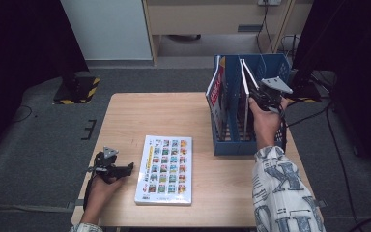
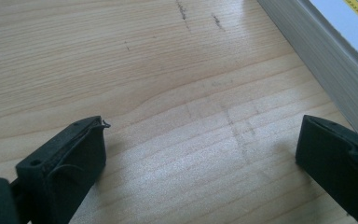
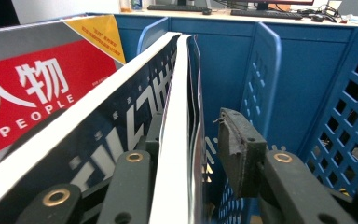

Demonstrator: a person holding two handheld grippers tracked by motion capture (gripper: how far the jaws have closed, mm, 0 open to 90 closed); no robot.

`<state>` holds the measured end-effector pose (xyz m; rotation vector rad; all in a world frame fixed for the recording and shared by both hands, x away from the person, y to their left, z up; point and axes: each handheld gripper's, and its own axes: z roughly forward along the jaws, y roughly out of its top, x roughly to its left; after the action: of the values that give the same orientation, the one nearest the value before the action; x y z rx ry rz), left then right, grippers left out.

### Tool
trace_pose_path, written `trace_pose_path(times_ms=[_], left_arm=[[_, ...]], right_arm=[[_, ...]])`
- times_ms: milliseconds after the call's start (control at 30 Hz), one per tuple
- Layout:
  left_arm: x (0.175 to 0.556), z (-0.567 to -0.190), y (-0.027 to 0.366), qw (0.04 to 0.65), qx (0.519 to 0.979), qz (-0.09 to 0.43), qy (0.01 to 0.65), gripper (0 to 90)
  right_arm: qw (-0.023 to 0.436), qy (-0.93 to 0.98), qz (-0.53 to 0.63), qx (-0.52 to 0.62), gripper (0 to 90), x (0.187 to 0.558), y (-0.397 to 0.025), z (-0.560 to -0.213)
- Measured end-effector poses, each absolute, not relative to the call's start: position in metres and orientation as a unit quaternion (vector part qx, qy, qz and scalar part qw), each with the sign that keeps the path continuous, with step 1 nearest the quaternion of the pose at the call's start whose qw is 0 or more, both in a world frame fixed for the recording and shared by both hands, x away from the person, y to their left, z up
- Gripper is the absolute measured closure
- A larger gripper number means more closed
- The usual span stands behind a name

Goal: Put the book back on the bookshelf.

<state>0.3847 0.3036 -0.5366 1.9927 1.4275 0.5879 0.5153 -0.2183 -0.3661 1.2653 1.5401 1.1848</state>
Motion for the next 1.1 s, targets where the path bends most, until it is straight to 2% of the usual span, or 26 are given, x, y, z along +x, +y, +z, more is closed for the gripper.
trace_pose_path(times_ms=[767,867,1100], left_arm=[[0.385,-0.537,0.303,0.306,0.753,0.221,0.538,0.7],[0.385,-0.537,0.303,0.306,0.753,0.221,0.538,0.7],[0.385,-0.537,0.303,0.306,0.753,0.221,0.538,0.7]], right_arm=[[0.393,0.614,0.474,0.495,71.0,0.480,-0.228,-0.370],[0.390,0.617,0.474,0.491,76.0,0.477,-0.229,-0.369],[0.403,0.623,0.459,0.488,80.9,0.475,-0.228,-0.367]])
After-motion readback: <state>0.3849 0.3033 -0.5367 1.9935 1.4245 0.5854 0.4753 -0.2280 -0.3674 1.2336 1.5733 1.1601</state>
